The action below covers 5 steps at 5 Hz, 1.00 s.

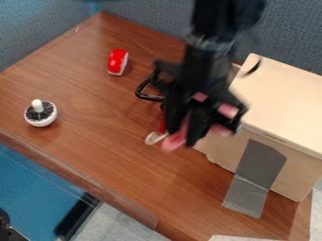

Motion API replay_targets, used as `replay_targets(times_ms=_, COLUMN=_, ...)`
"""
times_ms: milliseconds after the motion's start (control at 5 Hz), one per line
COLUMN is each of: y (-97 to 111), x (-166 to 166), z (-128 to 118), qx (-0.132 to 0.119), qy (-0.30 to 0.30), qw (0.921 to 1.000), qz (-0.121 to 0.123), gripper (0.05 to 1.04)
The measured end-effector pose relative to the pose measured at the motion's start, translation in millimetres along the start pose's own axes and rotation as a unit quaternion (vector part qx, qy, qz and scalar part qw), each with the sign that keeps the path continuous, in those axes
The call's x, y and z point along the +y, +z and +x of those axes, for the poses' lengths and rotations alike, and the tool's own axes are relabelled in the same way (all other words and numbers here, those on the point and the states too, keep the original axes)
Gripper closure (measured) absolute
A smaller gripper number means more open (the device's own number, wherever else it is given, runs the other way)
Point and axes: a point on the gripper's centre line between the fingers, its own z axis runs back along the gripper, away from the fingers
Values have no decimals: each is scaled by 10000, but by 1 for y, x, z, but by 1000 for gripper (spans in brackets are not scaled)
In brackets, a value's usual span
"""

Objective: Move the pink toy to the bottom part of the table

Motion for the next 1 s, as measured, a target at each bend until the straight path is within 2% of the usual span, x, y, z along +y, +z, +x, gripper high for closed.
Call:
replay_targets(times_ms=200, y=-21, x=18, z=-13, qx=89, qy=209, qw=9997, qz=131, gripper=757)
replay_targets(times_ms=400, y=-38, x=29, z=-12, qx=70, qy=302, qw=9993, qz=191, gripper=726)
replay_targets(times_ms=600, y=-52, x=29, z=-8, qx=210, qy=245, qw=9993, qz=202, gripper=627)
replay_targets(times_ms=800, y=-49, x=30, z=-3, qx=177, qy=360, qw=9990, qz=200, gripper=319)
replay_targets(times_ms=1000, y=-37, x=33, z=-3, qx=-94, qy=614, qw=9979, qz=169, gripper=89)
